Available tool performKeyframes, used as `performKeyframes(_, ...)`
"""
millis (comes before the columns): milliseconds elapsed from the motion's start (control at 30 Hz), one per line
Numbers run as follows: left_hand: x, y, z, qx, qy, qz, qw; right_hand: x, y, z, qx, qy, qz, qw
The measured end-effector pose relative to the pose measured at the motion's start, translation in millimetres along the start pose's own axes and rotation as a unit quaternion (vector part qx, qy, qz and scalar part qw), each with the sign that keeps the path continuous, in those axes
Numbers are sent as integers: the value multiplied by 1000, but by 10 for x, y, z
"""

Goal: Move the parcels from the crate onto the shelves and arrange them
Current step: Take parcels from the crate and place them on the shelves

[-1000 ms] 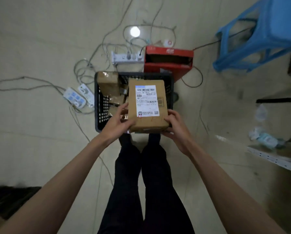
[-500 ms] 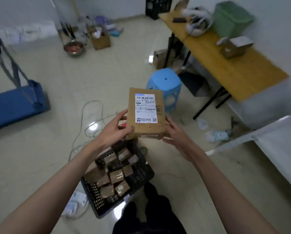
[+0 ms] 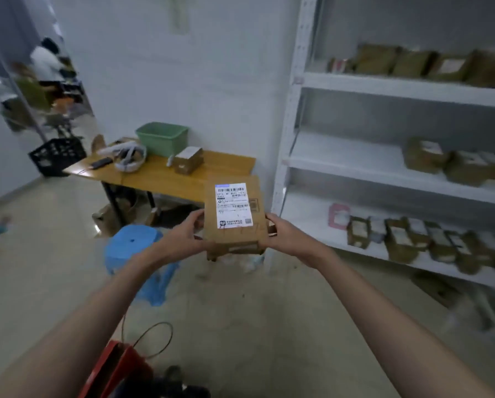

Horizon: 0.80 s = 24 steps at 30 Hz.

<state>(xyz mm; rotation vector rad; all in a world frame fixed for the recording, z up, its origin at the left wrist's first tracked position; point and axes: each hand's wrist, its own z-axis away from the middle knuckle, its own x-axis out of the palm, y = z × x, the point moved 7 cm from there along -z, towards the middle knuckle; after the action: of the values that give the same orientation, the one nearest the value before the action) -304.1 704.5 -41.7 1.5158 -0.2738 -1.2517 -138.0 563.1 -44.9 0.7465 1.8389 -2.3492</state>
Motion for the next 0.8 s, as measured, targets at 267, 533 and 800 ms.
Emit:
performKeyframes(267,999,1322,-888,98,-98,-62,988,-1572,417,693,32,133,29,990)
performKeyframes(533,2181,2510,-1706,160,-162,-127,966,-3004,1025,1202,84,217,19,972)
performKeyframes(800,3124,3167,-2379,182,-135,-129,965,-4138,1619,1269,105,249,14,963)
